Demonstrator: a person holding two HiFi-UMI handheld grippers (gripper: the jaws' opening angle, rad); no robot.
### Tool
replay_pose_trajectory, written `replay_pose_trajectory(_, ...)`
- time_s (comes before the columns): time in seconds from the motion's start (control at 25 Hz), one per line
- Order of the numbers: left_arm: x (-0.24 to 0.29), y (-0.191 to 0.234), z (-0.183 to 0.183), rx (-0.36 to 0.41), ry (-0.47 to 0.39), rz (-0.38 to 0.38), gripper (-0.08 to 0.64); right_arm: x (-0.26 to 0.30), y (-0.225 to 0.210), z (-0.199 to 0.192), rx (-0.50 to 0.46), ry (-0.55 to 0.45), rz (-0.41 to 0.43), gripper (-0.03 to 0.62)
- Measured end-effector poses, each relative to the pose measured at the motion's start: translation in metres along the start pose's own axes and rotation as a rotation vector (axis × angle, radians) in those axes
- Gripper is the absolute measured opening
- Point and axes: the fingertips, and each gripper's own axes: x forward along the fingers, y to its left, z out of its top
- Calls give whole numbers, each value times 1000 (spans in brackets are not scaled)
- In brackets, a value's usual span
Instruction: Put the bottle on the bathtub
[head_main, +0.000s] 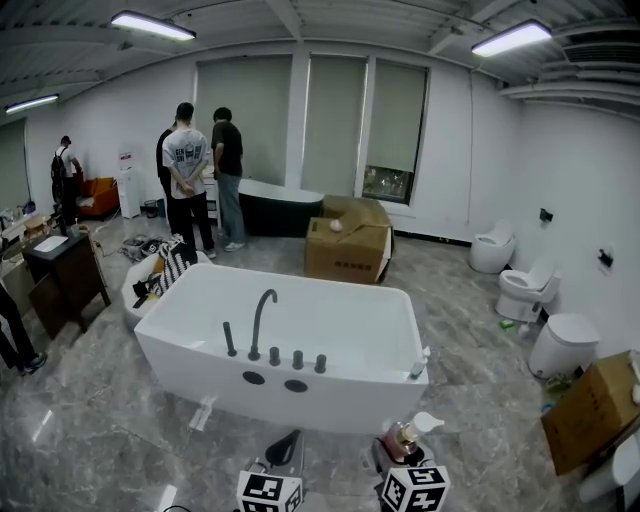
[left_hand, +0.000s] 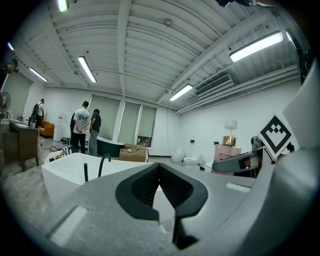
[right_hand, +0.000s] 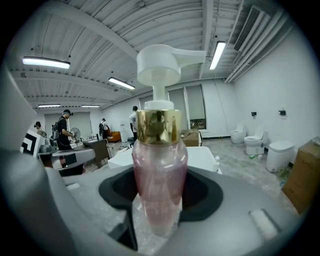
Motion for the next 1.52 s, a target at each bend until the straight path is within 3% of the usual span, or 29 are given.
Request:
replay_pose_trajectory(0.68,105,-15,26,32,-37,47,-5,65,-87,35,2,-8,17,224)
replay_pose_trajectory(1.08,135,-17,12,40,8,53,-5,83,-118,29,36,9,5,224)
replay_pose_trajectory(1.52,192,12,11,-1,6,62,-5,123,-135,29,26,46,-3,224)
